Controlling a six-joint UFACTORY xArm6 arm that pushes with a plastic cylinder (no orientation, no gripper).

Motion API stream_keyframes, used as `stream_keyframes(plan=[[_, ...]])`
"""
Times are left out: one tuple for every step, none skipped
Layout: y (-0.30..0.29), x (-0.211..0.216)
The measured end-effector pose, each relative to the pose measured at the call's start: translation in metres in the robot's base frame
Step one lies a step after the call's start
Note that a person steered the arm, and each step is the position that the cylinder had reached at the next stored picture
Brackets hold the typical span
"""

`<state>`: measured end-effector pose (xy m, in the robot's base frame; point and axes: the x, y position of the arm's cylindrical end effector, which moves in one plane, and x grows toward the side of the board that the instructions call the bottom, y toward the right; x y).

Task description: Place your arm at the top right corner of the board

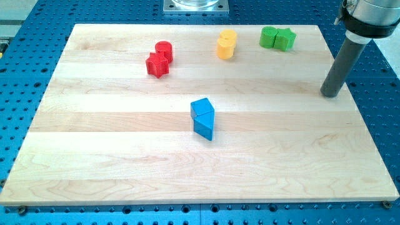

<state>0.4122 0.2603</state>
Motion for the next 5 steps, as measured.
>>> stream_keyframes(plan=[[0.000,0.000],[0.002,-0.004],[-0.001,-0.038],[-0.001,-0.053],[-0.001,-0.059]])
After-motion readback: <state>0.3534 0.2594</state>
